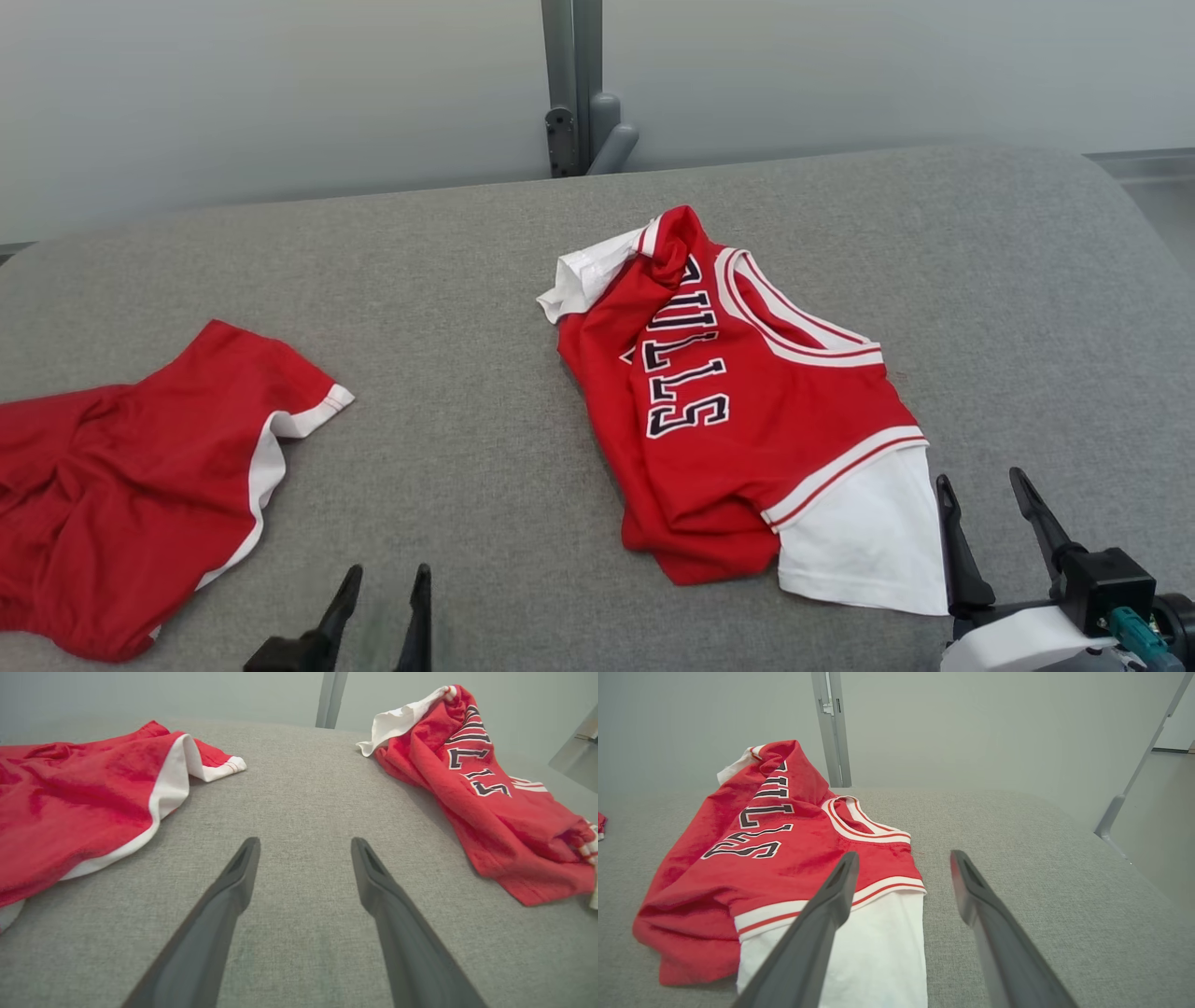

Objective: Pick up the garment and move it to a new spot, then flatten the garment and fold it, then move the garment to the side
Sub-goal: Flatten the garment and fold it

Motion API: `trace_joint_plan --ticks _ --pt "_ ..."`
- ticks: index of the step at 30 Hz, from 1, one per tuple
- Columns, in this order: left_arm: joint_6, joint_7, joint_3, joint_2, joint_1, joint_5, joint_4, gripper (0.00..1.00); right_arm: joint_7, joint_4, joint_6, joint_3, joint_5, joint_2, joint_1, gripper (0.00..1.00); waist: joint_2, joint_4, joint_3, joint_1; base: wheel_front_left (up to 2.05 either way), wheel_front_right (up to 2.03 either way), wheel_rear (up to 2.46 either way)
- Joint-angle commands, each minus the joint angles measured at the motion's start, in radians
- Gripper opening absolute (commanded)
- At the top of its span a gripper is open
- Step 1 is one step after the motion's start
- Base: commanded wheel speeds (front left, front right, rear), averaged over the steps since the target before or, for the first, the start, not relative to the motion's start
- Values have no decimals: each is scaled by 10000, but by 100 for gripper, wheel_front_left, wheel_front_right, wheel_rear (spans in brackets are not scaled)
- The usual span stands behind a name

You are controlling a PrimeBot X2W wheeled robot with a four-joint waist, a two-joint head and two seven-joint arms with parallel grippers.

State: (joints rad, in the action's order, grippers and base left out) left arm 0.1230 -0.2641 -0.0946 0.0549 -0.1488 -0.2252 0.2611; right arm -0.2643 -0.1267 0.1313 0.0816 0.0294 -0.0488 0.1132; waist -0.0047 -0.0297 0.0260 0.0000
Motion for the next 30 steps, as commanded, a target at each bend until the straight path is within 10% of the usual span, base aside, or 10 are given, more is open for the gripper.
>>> trace_joint_plan --ticks 1,12,30 --pt "46 -7 -325 8 530 -109 330 100 -1 14 -8 -44 -74 -29 -196 100 47 -206 194 0 0 0 0" --pt "84 508 -4127 -22 2761 -3000 2915 100 -1 -54 -8 -92 163 -30 -591 100 47 -1243 878 0 0 0 0" --pt "79 758 -6556 -65 4186 -5253 4834 98 -1 -92 -10 -113 503 -29 -795 100 47 -2052 1405 0 0 0 0"
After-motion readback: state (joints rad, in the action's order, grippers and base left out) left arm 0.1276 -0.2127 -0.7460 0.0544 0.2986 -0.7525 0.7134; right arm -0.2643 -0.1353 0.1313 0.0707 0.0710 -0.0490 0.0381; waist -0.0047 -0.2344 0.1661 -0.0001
